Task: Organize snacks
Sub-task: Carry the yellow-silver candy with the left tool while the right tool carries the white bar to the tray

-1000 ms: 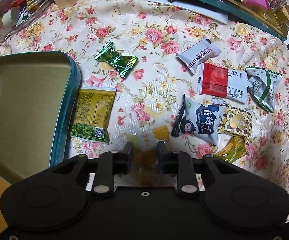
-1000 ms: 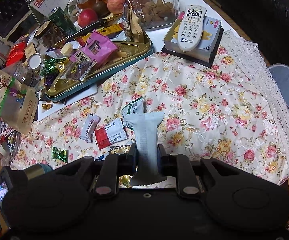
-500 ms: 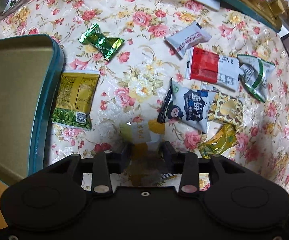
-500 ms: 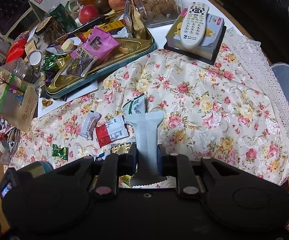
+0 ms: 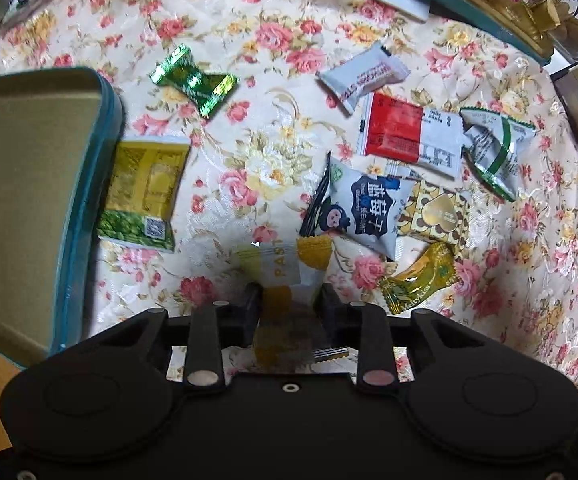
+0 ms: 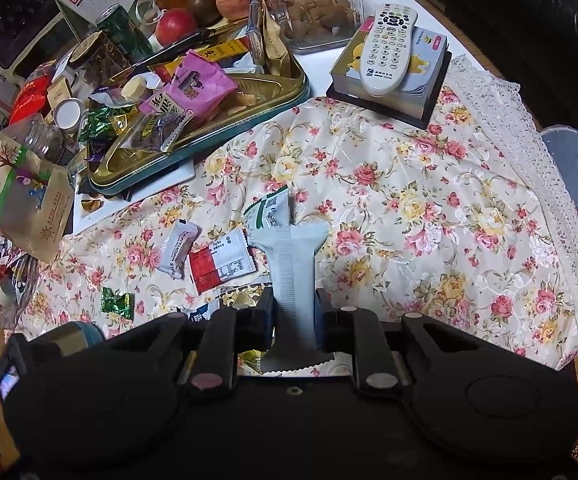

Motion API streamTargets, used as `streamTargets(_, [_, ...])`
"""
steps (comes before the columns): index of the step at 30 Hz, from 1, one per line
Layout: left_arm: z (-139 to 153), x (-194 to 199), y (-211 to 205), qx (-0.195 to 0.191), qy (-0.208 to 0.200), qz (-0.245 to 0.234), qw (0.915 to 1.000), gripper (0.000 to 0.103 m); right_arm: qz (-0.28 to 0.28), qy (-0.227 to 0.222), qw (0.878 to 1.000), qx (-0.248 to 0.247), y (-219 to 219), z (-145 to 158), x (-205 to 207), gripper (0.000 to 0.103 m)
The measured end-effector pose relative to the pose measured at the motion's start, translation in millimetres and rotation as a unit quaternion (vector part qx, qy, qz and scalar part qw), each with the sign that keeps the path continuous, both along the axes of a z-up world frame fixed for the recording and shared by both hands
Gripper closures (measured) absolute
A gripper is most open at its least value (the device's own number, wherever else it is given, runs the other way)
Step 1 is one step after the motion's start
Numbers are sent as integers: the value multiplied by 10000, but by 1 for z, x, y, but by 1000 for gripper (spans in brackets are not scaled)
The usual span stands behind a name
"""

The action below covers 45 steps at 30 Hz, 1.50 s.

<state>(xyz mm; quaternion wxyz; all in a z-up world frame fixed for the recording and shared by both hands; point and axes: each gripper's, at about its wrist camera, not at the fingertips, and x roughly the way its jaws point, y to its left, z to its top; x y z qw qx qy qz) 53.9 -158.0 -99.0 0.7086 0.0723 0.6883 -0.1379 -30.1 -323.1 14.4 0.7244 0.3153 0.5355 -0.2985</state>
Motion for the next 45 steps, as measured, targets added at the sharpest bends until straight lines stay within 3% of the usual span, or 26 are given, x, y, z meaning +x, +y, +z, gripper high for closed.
streamTargets(8, [45, 12, 14, 115, -669, -60, 9977, 64, 179, 163, 9997, -61, 13, -8, 9, 82])
streamTargets(13, [56, 25, 32, 366, -1058, 27, 9937, 64, 377, 221, 9990, -70, 28, -12, 20, 82])
streamTargets(29, [66, 67, 112, 424, -884, 743, 9924, 64, 1392, 442, 9892, -125, 105, -35, 63, 82])
streamTargets(39, [87, 97, 166, 653, -1334, 1260, 9808, 63, 1873, 181, 9821, 100, 158, -29, 91, 82])
streamTargets(45, [87, 103, 186, 569, -1215, 1322, 9821, 63, 2277, 76, 9735, 179, 195, -26, 104, 82])
